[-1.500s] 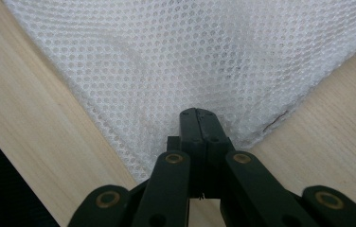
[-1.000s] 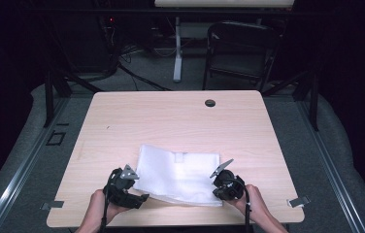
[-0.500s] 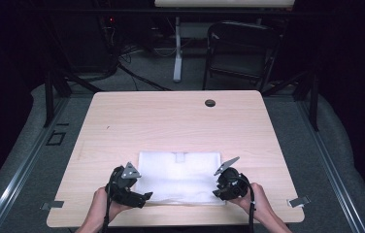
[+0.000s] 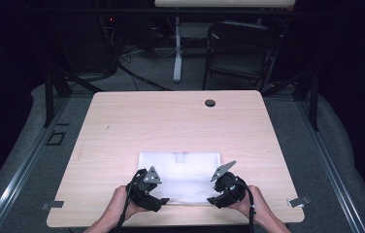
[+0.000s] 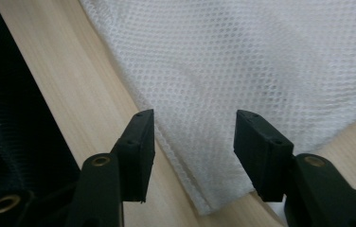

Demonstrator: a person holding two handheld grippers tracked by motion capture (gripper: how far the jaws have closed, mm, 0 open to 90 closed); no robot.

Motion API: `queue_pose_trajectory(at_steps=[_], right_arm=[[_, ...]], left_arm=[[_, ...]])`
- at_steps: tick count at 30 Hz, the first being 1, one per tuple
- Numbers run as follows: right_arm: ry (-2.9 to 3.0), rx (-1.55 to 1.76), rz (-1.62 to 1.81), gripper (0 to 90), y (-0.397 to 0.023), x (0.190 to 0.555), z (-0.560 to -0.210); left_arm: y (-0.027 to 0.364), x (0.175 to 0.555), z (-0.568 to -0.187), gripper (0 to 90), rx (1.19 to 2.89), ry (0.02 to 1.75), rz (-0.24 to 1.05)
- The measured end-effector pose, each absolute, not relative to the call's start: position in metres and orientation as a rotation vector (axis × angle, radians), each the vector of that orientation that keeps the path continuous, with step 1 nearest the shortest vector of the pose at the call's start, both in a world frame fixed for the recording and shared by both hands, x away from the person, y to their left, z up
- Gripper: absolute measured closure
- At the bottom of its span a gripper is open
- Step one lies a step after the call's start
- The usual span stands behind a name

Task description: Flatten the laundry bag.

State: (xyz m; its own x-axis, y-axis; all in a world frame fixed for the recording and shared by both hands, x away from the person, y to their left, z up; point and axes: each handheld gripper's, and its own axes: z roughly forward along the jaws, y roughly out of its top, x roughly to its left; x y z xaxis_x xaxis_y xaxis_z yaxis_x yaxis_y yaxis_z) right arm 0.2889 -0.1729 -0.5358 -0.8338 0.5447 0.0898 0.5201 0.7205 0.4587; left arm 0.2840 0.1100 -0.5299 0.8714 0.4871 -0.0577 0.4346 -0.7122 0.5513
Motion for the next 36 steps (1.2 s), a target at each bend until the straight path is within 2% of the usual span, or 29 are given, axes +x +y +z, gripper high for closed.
queue_pose_trajectory(at_steps=[1, 7, 16, 18, 21, 36], right_arm=[[2.872, 0.871, 0.728, 51.6, -0.17, 0.288, -0.537], [2.892, 0.835, 0.643, 58.8, -0.162, 0.289, -0.545], [2.874, 0.839, 0.58, 80.6, -0.156, 0.29, -0.552], [2.86, 0.867, 0.603, 85.4, -0.156, 0.289, -0.553], [2.853, 0.863, 0.592, 88.1, -0.155, 0.289, -0.552], [2.777, 0.894, 0.737, 89.3, -0.162, 0.289, -0.528]], left_arm=[[0.107, 0.284, -0.531, 40.3, 2.471, 0.66, 0.111], [0.094, 0.288, -0.542, 48.7, 2.53, 0.599, 0.072], [0.094, 0.291, -0.555, 57.9, 2.584, 0.593, 0.035], [0.094, 0.291, -0.555, 58.1, 2.584, 0.595, 0.029], [0.095, 0.292, -0.556, 58.4, 2.577, 0.598, 0.022], [0.091, 0.29, -0.547, 49.1, 2.522, 0.584, 0.055]])
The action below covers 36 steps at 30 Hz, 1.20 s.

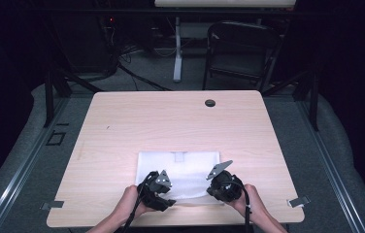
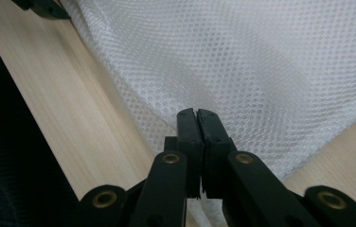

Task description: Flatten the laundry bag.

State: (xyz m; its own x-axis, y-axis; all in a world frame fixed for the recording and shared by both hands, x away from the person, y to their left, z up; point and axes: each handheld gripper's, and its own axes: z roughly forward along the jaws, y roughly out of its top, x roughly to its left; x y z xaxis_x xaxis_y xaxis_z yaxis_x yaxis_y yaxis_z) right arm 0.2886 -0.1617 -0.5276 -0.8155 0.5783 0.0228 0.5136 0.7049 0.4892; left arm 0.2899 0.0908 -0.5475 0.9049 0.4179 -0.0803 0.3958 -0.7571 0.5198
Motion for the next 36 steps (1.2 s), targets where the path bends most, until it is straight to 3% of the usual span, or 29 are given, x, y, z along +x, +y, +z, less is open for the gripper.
queue_pose_trajectory(at_steps=[10, 14, 17, 20, 28, 36], right_arm=[[2.745, 0.901, 0.813, 89.4, -0.165, 0.287, -0.518], [2.741, 0.918, 0.827, 89.2, -0.165, 0.288, -0.518], [2.734, 0.929, 0.836, 89.0, -0.165, 0.288, -0.519], [2.746, 0.917, 0.826, 87.7, -0.165, 0.289, -0.519], [2.73, 0.896, 0.846, 84.4, -0.169, 0.284, -0.512], [2.745, 0.841, 0.901, 90.0, -0.166, 0.273, -0.507]], left_arm=[[0.074, 0.289, -0.546, 52.0, 2.514, 0.542, 0.101], [0.07, 0.291, -0.546, 63.6, 2.511, 0.524, 0.131], [0.067, 0.292, -0.548, 78.1, 2.517, 0.523, 0.121], [0.066, 0.292, -0.549, 84.8, 2.511, 0.542, 0.117], [0.068, 0.295, -0.548, 86.7, 2.496, 0.599, 0.098], [0.069, 0.297, -0.547, 86.7, 2.478, 0.625, 0.101]])
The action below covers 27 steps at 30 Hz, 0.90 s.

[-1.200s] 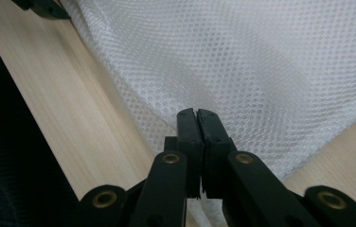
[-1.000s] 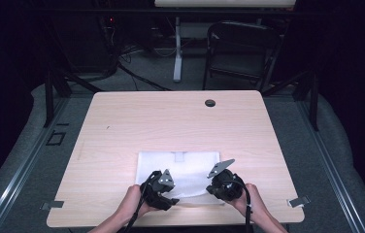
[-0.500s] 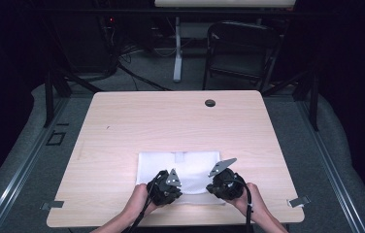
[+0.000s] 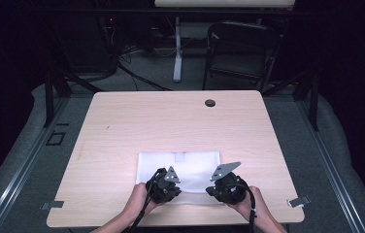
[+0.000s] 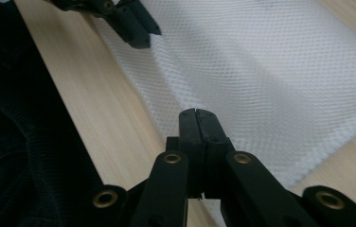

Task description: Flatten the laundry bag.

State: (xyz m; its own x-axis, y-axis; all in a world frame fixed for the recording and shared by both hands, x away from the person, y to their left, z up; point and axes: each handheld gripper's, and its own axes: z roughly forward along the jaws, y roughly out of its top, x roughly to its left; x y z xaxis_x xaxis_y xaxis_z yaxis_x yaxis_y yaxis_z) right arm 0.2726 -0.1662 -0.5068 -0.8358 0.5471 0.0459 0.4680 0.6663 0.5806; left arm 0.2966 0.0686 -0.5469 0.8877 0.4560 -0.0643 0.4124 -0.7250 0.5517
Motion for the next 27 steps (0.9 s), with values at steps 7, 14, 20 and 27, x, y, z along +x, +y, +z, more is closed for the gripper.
queue_pose_trajectory(at_steps=[7, 14, 20, 27], right_arm=[[2.803, 0.758, 0.833, 90.0, -0.145, 0.271, -0.528], [2.776, 0.709, 0.762, 90.0, -0.133, 0.272, -0.55], [2.808, 0.701, 0.706, 90.0, -0.133, 0.274, -0.557], [2.802, 0.706, 0.722, 90.0, -0.132, 0.273, -0.56]], left_arm=[[0.069, 0.297, -0.546, 86.6, 2.472, 0.628, 0.107], [0.07, 0.297, -0.544, 86.4, 2.474, 0.626, 0.11], [0.07, 0.298, -0.542, 86.5, 2.469, 0.623, 0.111], [0.071, 0.298, -0.539, 86.5, 2.453, 0.641, 0.113]])
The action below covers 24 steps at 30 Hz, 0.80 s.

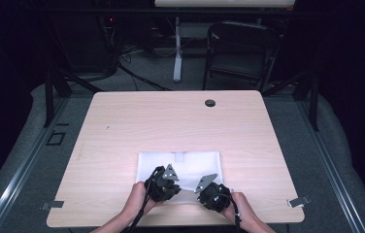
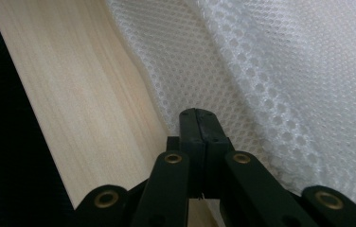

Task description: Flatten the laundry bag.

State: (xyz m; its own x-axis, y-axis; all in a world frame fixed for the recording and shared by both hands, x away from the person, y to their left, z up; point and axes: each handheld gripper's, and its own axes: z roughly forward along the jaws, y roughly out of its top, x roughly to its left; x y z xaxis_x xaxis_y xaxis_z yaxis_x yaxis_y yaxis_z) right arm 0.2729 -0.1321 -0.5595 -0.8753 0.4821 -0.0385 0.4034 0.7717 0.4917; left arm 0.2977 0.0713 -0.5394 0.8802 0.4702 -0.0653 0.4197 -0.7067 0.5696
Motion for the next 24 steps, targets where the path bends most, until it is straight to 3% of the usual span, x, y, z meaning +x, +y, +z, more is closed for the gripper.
queue_pose_trajectory(at_steps=[24], right_arm=[[2.846, 0.66, 0.686, 90.0, -0.133, 0.272, -0.558]], left_arm=[[0.081, 0.32, -0.506, 86.6, 2.357, 0.737, 0.175]])
